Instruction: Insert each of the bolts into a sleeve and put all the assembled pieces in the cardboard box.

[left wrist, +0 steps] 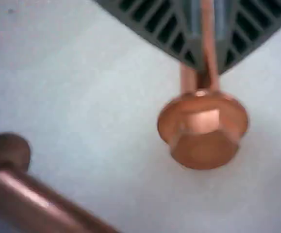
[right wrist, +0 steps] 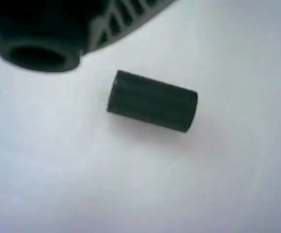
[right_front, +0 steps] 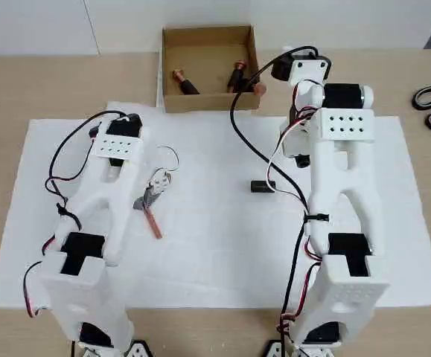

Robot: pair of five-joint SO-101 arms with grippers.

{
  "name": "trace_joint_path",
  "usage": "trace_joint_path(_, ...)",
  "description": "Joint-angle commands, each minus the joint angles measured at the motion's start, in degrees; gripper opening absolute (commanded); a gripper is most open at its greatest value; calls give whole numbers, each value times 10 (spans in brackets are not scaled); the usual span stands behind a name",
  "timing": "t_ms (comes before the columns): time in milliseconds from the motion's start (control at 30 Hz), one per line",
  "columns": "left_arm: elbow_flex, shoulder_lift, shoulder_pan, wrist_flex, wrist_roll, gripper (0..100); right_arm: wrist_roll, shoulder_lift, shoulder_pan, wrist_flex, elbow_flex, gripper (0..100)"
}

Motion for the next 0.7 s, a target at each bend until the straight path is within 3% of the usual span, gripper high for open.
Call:
trace_joint_path(0, 1, 3, 2, 18, 4, 11, -6, -35, -2, -9, -29, 3)
trace_joint_path(667, 5, -94, 4, 30, -27, 11, -6, -35, -2, -8, -29, 3)
